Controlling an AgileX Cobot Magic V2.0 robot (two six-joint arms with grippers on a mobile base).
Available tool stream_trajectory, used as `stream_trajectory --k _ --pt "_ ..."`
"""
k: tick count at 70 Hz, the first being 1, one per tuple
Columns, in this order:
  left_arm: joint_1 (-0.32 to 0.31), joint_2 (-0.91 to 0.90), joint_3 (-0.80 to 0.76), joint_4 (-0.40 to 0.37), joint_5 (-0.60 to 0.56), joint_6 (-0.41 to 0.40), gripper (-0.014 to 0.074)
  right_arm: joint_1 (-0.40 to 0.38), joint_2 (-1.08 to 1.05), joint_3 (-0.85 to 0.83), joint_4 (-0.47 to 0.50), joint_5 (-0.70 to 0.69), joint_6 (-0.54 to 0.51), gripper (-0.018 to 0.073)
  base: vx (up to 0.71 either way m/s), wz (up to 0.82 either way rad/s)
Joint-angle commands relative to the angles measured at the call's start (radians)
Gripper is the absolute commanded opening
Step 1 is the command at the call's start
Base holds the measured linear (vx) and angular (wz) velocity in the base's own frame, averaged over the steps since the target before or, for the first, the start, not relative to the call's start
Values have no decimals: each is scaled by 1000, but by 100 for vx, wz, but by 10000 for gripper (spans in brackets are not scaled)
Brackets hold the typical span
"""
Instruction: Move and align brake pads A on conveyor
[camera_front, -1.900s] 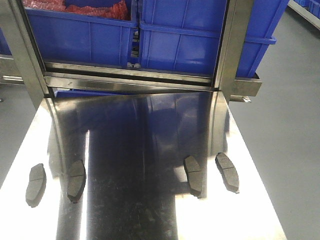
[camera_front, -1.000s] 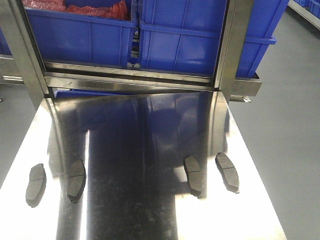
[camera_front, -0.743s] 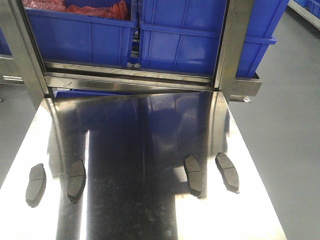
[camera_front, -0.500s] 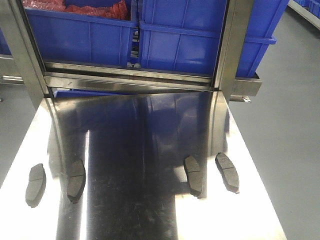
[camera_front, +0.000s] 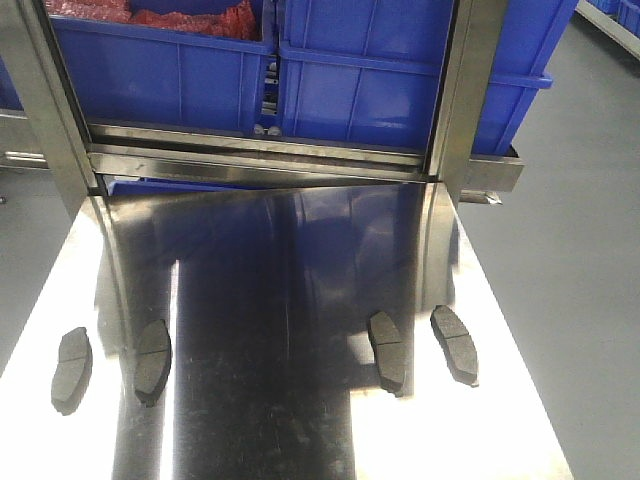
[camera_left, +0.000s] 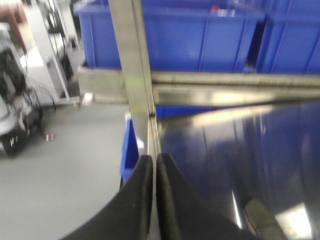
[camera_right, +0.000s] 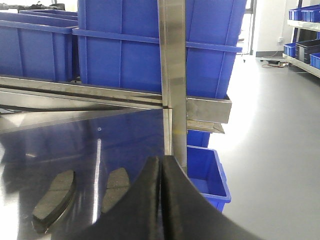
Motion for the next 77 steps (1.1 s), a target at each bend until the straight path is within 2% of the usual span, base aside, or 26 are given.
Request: stream_trajectory --k 1,8,13,16,26,32,46,56,68,77 --pt "1 51 -52 -6 -44 1 -3 -4 -16 22 -6 -75 -3 -8 0 0" --pt "1 54 -52 -6 -40 1 50 -4 -16 22 -6 -75 -3 -8 0 0" --pt "1 54 -52 -6 -37 1 148 -4 -16 22 -6 -75 -3 -8 0 0" --pt "1 54 -52 -6 -37 1 227 -4 -16 22 -6 -75 -3 -8 0 0" --pt "1 54 -52 -7 -38 -7 587 -4 -16 22 -6 -75 -3 -8 0 0" --pt "1 54 -52 -7 -35 -7 736 -4 -16 22 -6 -75 -3 -8 0 0" --pt "1 54 -52 -8 -38 -9 703 -4 -16 22 -6 -75 -3 -8 0 0" --pt "1 82 -56 -53 -93 -10 648 -4 -16 22 -6 -75 -3 -8 0 0" --pt "0 228 -61 -86 -147 -2 589 -4 -16 22 -6 -75 -3 -8 0 0" --pt "-1 373 -102 -88 -151 48 580 -4 -16 22 -6 -75 -3 -8 0 0"
